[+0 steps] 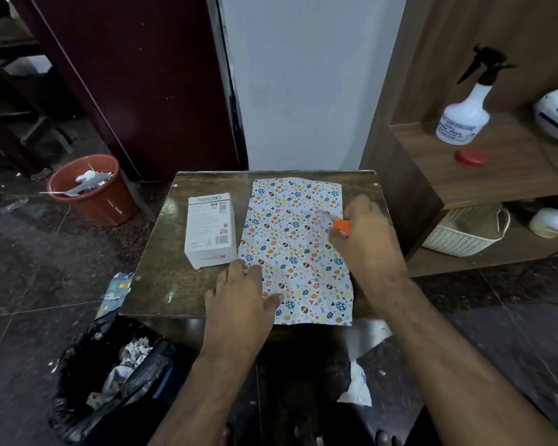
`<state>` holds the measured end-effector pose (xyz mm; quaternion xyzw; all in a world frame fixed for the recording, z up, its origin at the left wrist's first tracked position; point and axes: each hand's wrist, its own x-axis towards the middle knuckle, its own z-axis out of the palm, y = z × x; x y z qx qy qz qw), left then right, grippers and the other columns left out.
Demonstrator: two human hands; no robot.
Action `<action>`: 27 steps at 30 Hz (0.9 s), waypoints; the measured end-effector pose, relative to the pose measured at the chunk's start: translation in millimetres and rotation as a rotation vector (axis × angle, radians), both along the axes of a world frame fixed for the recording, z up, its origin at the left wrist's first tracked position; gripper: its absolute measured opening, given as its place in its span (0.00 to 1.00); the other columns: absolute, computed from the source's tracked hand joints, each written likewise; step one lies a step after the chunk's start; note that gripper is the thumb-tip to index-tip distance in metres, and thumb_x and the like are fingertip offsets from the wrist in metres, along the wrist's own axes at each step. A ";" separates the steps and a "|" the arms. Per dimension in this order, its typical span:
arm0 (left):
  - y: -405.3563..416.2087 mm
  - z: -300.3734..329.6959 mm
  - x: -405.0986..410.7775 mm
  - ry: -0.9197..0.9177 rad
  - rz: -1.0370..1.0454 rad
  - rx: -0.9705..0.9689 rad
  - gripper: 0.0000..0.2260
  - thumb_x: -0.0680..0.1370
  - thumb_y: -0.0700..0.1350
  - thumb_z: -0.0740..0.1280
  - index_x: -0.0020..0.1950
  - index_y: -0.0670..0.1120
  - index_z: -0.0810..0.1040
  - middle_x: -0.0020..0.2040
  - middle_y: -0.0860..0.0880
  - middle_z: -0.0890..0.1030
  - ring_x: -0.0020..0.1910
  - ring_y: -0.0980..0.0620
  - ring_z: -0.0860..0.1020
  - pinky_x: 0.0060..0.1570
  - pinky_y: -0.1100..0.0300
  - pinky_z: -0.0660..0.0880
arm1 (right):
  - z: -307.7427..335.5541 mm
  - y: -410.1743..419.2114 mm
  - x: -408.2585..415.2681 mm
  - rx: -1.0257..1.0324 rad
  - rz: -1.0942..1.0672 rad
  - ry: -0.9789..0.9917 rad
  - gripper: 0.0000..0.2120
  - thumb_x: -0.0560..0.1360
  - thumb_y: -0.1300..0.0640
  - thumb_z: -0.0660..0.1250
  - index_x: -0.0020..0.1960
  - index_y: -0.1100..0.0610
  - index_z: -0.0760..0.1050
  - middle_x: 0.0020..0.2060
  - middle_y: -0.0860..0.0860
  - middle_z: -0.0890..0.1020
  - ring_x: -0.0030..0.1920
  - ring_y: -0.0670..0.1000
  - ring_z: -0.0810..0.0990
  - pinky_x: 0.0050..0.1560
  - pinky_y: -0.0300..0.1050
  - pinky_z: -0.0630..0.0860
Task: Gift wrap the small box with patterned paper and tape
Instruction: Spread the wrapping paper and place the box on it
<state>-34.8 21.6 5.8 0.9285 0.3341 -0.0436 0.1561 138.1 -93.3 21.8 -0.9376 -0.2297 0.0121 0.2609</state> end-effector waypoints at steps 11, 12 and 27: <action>-8.4 -2.5 2.9 -0.007 0.021 0.039 0.26 0.81 0.64 0.63 0.73 0.50 0.70 0.68 0.49 0.69 0.70 0.46 0.68 0.63 0.47 0.70 | -16.3 -6.7 19.5 -0.174 -0.068 -0.076 0.19 0.81 0.47 0.69 0.65 0.59 0.75 0.60 0.58 0.75 0.59 0.60 0.79 0.53 0.53 0.78; -7.9 -3.0 2.7 -0.014 0.025 0.038 0.27 0.80 0.64 0.63 0.73 0.50 0.70 0.68 0.49 0.69 0.70 0.46 0.68 0.63 0.47 0.70 | -16.6 -5.8 19.4 -0.186 -0.069 -0.074 0.20 0.81 0.46 0.68 0.65 0.59 0.75 0.60 0.58 0.75 0.60 0.60 0.78 0.52 0.53 0.78; 10.8 8.0 -2.6 -0.404 0.149 0.099 0.16 0.80 0.53 0.70 0.61 0.43 0.77 0.54 0.44 0.79 0.54 0.40 0.79 0.54 0.44 0.75 | -28.4 28.0 -77.5 -0.442 0.325 -0.145 0.23 0.81 0.43 0.64 0.71 0.54 0.70 0.65 0.55 0.73 0.67 0.59 0.72 0.63 0.55 0.71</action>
